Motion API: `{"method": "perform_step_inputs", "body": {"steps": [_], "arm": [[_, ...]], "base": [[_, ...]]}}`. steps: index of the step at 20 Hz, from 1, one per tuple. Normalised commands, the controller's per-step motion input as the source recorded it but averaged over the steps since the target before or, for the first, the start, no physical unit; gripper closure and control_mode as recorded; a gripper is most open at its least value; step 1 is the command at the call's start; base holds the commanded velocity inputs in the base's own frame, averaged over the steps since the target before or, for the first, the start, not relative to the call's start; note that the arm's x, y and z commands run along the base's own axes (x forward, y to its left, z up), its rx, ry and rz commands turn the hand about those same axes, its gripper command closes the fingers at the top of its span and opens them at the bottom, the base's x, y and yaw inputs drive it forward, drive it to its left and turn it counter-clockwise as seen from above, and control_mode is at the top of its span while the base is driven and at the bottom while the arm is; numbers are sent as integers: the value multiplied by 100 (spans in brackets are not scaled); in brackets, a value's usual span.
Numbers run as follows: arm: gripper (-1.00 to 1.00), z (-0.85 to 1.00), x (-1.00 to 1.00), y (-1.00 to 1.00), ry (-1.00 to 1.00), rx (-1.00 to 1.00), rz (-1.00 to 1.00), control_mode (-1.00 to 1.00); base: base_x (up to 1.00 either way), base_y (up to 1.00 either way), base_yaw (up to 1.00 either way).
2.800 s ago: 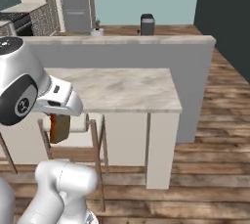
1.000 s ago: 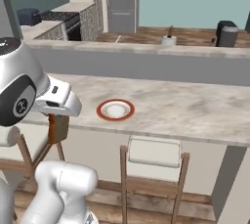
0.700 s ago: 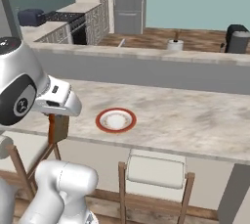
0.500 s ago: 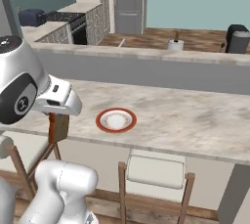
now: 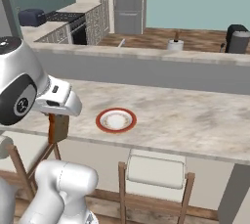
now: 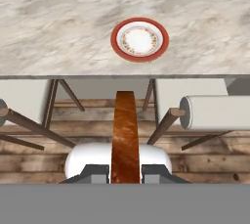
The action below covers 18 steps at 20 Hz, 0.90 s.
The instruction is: Start the toaster. Once the lever pops up, take the bread to the plate on the dining counter.
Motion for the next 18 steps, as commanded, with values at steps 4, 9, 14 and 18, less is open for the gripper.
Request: {"method": "perform_step_inputs", "body": {"steps": [4, 9, 14, 18], "arm": [[100, -15, 56, 0, 0, 0, 0, -100], [100, -40, 80, -4, 0, 1, 2, -100], [100, -50, 71, -18, -1, 6, 9, -100], [100, -36, 65, -8, -6, 1, 9, -100]], "base": [[0, 0, 0], [0, 0, 0], [0, 0, 0], [0, 0, 0]]}}
